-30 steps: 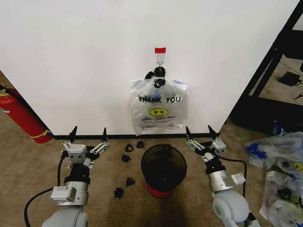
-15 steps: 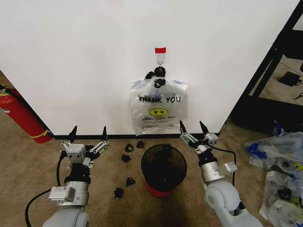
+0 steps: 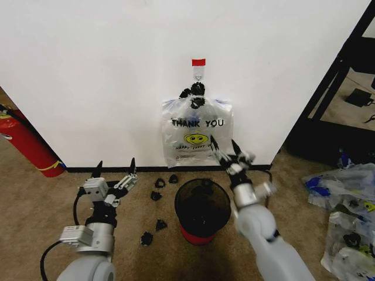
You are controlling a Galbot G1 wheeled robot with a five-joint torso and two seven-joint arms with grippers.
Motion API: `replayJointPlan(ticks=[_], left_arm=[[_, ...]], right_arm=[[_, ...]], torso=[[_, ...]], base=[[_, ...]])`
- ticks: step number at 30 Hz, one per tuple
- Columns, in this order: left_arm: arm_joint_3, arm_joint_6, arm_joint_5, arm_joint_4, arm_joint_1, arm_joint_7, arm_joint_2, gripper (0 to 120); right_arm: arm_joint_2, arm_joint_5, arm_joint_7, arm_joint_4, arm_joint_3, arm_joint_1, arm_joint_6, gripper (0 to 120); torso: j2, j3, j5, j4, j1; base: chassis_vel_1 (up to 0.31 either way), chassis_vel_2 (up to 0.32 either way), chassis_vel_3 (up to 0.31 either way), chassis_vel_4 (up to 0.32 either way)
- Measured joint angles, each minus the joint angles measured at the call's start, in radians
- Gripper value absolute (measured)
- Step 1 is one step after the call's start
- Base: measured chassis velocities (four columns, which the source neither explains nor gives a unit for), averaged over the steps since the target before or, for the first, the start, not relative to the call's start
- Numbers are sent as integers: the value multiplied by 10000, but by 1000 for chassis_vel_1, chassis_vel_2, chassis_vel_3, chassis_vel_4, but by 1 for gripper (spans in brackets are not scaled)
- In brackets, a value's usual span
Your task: Pick up the garbage bag from the wall and place it over the trash bin.
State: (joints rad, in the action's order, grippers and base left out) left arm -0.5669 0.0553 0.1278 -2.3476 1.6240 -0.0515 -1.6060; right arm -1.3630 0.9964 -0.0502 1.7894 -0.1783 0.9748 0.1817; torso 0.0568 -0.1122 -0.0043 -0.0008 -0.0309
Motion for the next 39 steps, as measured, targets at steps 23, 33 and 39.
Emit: replayJointPlan(ticks=[23, 33, 39], left_arm=[[-130, -211, -392, 92, 333, 90, -21, 100], [-216, -235, -383, 82, 358, 148, 8, 100], [-300, -237, -333, 121, 324, 180, 142, 100]], right_arm=[[-1209, 2312, 1117, -2284, 668, -2634, 101, 100], [-1483, 2261, 1342, -2828, 650, -2947, -10, 81], [-1537, 2202, 1484, -3161, 533, -3120, -45, 85]], torso=[[0, 0, 1, -2, 0], [0, 1, 1, -2, 0], [0, 1, 1, -2, 0]], base=[[0, 0, 0, 0], [0, 0, 0, 0], [0, 0, 0, 0]])
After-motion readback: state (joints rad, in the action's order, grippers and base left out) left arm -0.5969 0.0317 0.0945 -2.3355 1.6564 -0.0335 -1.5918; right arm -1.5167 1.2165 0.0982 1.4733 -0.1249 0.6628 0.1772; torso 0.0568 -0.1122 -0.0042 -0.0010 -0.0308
